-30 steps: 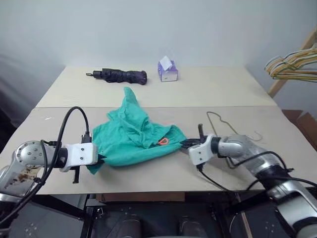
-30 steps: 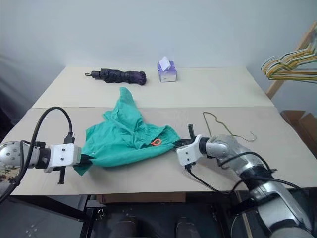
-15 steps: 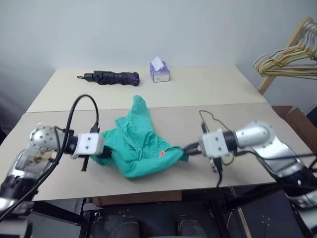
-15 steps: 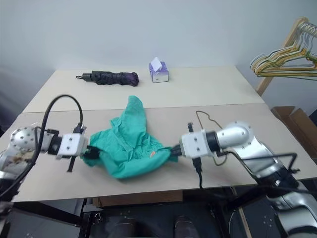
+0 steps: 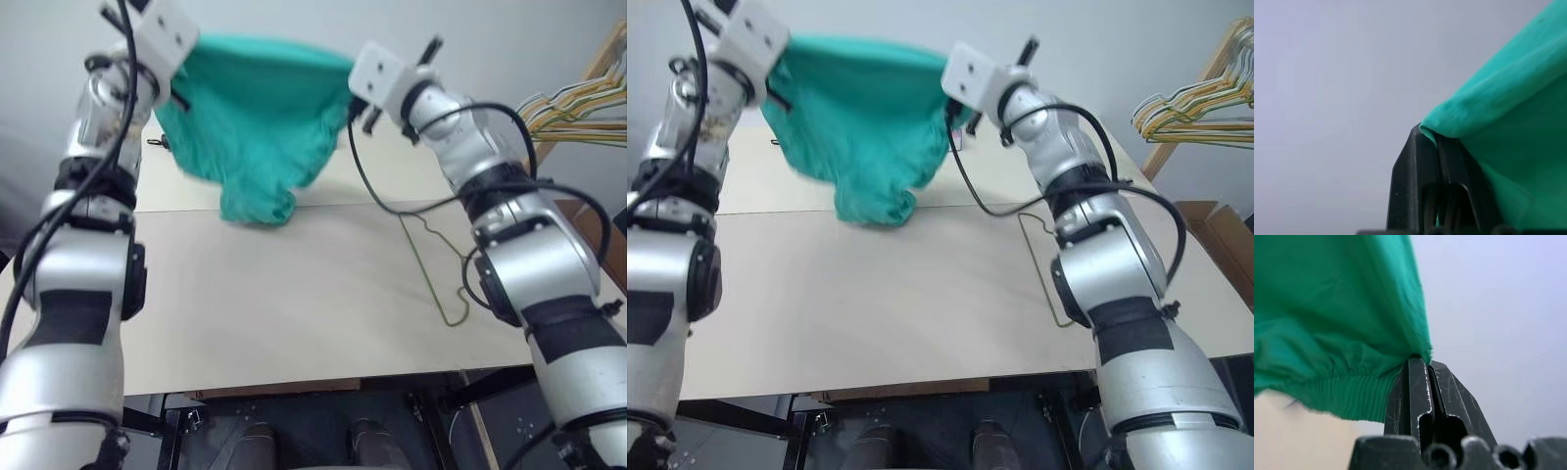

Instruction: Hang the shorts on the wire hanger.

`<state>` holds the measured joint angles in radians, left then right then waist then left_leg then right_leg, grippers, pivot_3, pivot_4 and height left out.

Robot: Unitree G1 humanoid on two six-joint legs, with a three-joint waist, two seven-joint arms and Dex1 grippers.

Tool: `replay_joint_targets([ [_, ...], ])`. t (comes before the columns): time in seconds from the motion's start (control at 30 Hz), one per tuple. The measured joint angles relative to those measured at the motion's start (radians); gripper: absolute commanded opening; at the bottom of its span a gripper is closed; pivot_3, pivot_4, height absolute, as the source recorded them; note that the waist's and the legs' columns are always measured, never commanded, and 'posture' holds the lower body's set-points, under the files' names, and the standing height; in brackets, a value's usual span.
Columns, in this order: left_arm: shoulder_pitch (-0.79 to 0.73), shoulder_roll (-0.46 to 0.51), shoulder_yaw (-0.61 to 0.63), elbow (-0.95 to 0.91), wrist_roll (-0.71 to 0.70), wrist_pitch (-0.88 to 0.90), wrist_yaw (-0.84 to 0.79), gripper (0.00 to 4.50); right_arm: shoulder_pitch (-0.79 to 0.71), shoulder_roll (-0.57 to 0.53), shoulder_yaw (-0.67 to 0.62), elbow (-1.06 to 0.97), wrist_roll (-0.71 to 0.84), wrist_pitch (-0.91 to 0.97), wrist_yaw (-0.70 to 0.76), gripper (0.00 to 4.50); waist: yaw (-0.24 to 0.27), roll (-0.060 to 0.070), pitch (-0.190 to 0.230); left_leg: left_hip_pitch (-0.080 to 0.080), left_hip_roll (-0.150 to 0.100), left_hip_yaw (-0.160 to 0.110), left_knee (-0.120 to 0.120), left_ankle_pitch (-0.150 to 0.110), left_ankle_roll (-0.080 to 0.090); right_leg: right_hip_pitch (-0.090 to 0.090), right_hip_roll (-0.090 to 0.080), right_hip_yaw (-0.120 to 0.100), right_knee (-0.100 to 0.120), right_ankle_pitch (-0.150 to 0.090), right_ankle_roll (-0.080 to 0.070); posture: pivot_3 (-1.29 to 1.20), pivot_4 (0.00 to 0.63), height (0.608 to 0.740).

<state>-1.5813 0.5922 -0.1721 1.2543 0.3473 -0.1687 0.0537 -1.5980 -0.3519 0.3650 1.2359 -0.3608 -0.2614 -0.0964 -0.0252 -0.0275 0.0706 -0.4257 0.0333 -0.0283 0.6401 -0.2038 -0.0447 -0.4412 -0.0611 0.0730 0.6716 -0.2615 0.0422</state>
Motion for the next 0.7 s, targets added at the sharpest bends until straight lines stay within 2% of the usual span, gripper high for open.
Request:
replay_joint_targets([
  [0.07, -0.033, -0.003, -0.002, 0.018, 0.021, -0.052, 0.102, 0.00, -0.024, 0.000, -0.018, 0.014, -0.014, -0.055, -0.113, 0.02, 0.002, 0.000, 0.000, 0.000, 0.000, 0.000, 0.000, -0.001, 0.002, 0.000, 0.000, 0.000, 0.000, 0.000, 0.000, 0.05, 0.000, 0.740],
  [0.17, -0.055, -0.001, -0.006, 0.017, 0.050, -0.124, 0.187, 0.00, -0.025, -0.013, -0.025, 0.021, -0.032, -0.104, -0.183, 0.02, 0.005, 0.000, 0.000, 0.004, -0.001, 0.000, 0.000, -0.002, 0.003, 0.005, 0.000, 0.000, -0.006, 0.000, 0.000, 0.04, 0.000, 0.740],
  [0.3, 0.074, 0.018, -0.047, -0.019, 0.091, -0.318, 0.178, 0.00, 0.120, -0.072, -0.004, 0.014, -0.089, -0.204, -0.186, 0.02, 0.011, 0.000, -0.001, 0.021, -0.001, 0.001, -0.001, -0.003, 0.004, 0.024, 0.000, -0.001, -0.008, 0.000, 0.001, 0.04, 0.000, 0.740],
  [0.4, 0.287, 0.027, -0.047, -0.072, 0.070, -0.467, 0.036, 0.00, 0.295, -0.104, 0.017, 0.018, -0.115, -0.293, -0.131, 0.02, 0.003, 0.000, -0.003, 0.025, -0.001, 0.000, 0.000, -0.002, 0.004, 0.028, 0.000, -0.001, -0.007, 0.000, 0.000, 0.04, 0.000, 0.740],
  [0.5, 0.496, 0.040, -0.030, -0.174, -0.018, -0.541, -0.141, 0.00, 0.424, -0.136, 0.022, 0.011, -0.128, -0.392, -0.042, 0.02, -0.017, 0.000, -0.003, 0.018, -0.001, 0.000, 0.001, 0.000, 0.001, 0.021, 0.000, -0.001, -0.006, 0.001, 0.000, 0.04, 0.000, 0.740],
  [0.57, 0.636, 0.070, -0.011, -0.306, -0.109, -0.551, -0.281, 0.00, 0.500, -0.163, 0.022, -0.013, -0.126, -0.469, 0.036, 0.02, -0.034, 0.000, -0.003, 0.017, 0.000, -0.001, 0.001, 0.003, -0.004, 0.020, 0.000, 0.000, -0.002, 0.001, 0.000, 0.05, 0.000, 0.740],
  [0.7, 0.881, 0.171, 0.017, -0.634, -0.314, -0.474, -0.577, 0.00, 0.647, -0.210, 0.021, -0.078, -0.093, -0.609, 0.221, 0.02, -0.069, 0.000, -0.003, 0.018, 0.000, -0.001, 0.001, 0.000, 0.001, 0.022, 0.000, 0.000, -0.005, 0.001, 0.000, 0.05, 0.000, 0.740],
])
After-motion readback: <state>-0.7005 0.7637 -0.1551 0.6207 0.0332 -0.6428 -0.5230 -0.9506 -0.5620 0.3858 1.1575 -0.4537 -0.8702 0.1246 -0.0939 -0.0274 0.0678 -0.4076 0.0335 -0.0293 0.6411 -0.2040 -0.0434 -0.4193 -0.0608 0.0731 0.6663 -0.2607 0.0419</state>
